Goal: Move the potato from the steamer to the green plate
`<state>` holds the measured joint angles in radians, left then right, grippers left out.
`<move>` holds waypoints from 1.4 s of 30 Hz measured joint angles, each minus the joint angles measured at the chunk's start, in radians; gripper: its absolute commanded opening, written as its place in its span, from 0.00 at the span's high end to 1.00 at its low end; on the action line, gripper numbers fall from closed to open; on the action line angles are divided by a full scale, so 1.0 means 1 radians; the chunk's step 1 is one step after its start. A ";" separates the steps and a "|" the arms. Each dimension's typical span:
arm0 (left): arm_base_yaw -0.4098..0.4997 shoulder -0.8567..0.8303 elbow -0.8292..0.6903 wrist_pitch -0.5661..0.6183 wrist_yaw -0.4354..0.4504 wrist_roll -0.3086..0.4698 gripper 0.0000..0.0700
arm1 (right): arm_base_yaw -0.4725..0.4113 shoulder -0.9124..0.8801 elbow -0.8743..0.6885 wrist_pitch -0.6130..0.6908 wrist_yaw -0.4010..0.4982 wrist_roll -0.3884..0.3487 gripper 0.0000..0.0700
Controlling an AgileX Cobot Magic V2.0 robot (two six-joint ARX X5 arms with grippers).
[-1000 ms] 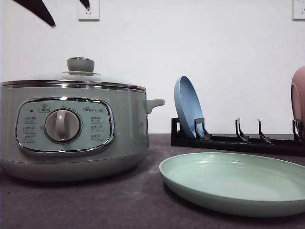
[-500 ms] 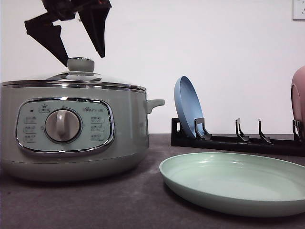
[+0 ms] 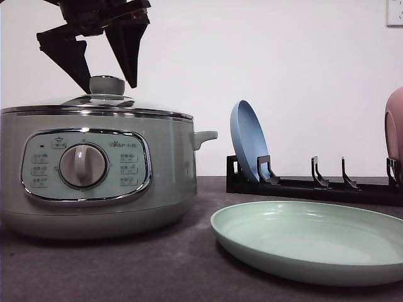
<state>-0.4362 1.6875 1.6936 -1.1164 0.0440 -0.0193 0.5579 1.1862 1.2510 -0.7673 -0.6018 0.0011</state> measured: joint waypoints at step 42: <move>0.029 -0.060 0.001 -0.002 -0.006 0.003 1.00 | 0.000 0.000 0.000 0.024 0.000 -0.001 0.43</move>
<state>-0.4076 1.6272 1.6947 -1.1189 0.0375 -0.0162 0.5579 1.1862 1.2510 -0.7429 -0.6016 0.0006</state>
